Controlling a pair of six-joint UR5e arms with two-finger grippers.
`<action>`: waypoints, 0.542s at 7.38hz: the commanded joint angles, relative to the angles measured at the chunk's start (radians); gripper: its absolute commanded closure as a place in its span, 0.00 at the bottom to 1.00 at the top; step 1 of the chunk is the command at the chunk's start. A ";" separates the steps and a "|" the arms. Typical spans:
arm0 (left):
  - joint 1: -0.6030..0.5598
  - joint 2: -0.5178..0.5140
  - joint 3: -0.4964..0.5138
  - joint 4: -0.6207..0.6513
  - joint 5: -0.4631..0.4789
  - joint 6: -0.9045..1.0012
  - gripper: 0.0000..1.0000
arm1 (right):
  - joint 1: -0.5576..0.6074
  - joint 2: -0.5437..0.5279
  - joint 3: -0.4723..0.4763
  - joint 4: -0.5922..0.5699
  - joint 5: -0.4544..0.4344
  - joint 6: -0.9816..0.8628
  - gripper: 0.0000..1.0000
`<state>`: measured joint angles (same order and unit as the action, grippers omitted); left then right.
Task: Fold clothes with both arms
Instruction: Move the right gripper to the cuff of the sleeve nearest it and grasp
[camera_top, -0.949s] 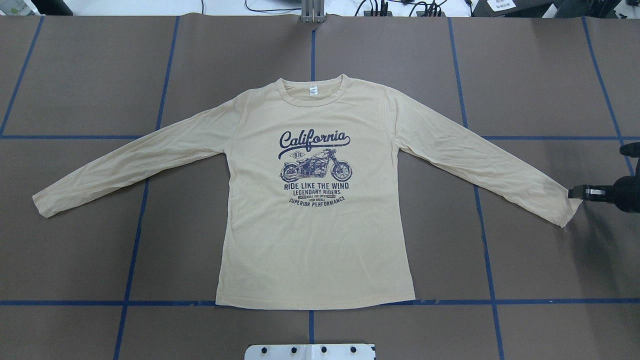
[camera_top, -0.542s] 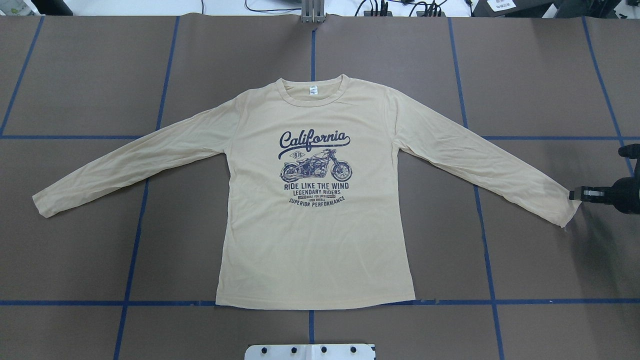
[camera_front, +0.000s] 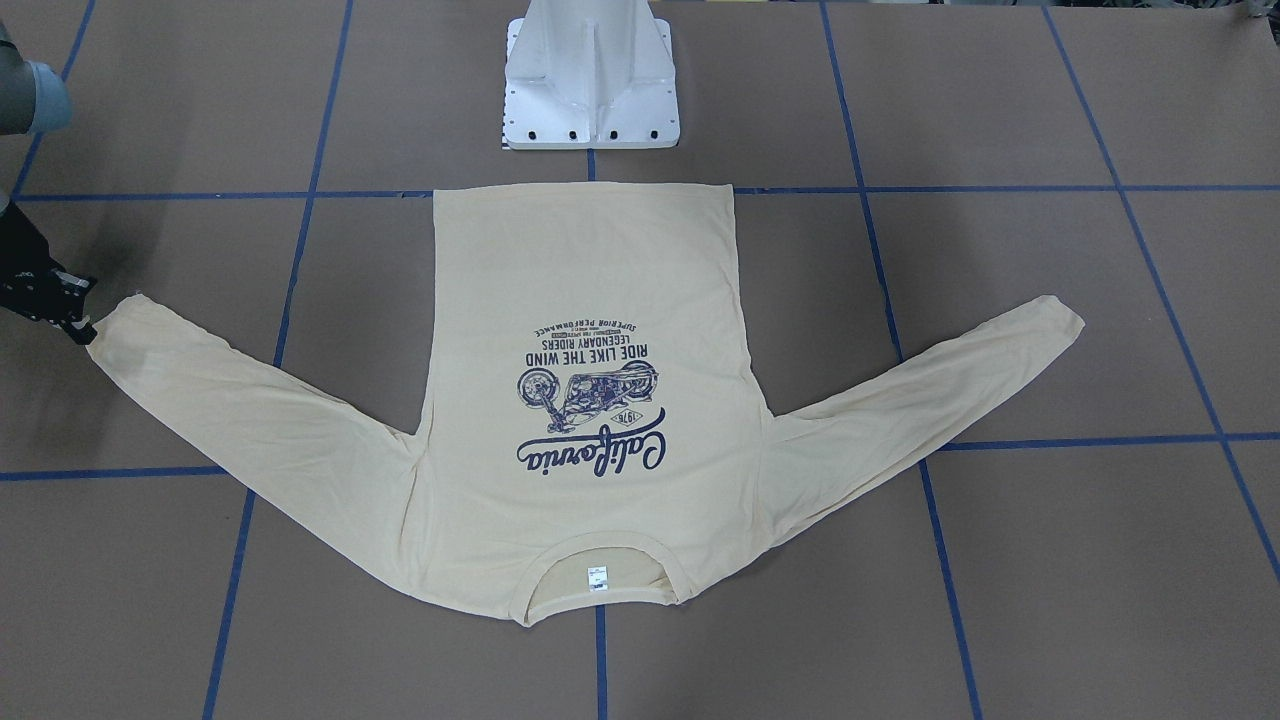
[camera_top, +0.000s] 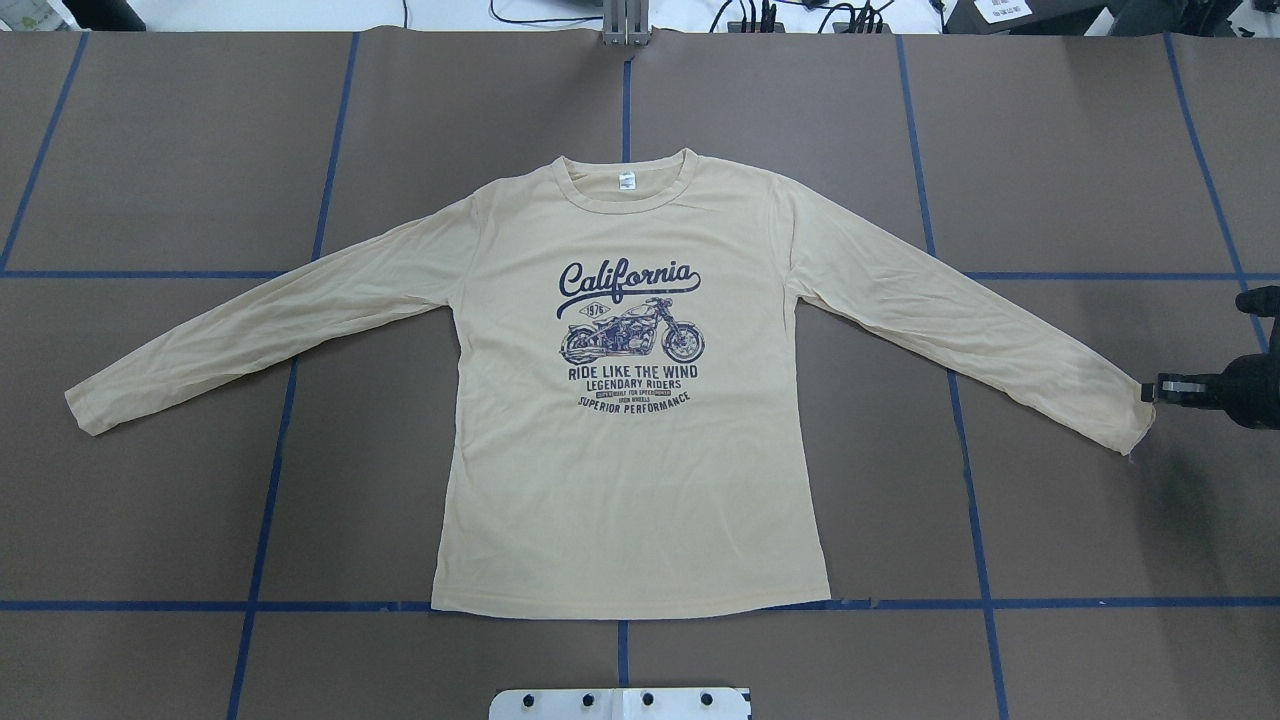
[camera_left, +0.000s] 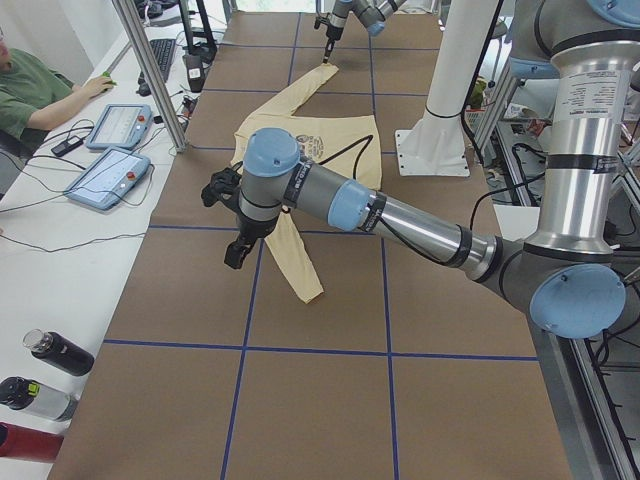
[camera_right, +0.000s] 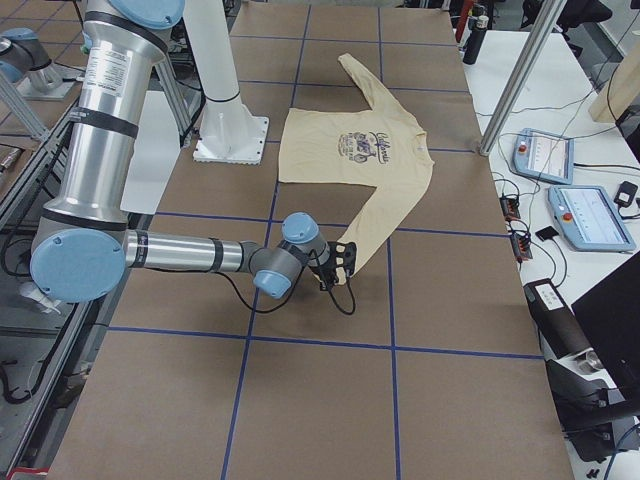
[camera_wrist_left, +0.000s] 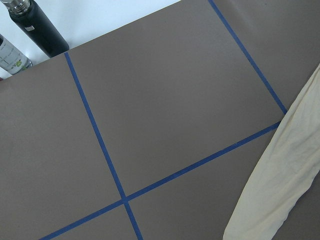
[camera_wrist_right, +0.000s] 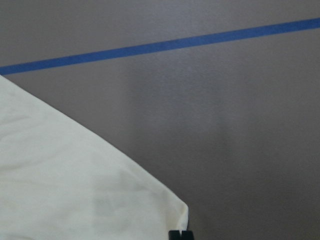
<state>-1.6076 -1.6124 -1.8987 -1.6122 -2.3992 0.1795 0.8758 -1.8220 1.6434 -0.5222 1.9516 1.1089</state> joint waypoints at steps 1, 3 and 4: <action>0.000 0.002 0.001 0.000 0.000 0.000 0.00 | 0.017 0.035 0.059 -0.012 0.024 0.006 1.00; 0.000 0.002 0.000 0.000 0.000 0.000 0.00 | 0.034 0.254 0.058 -0.103 -0.002 0.099 1.00; 0.000 0.002 0.000 0.000 0.000 -0.002 0.00 | 0.034 0.414 0.059 -0.228 -0.023 0.183 1.00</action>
<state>-1.6076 -1.6107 -1.8989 -1.6122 -2.3992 0.1792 0.9070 -1.5826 1.7008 -0.6282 1.9504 1.2013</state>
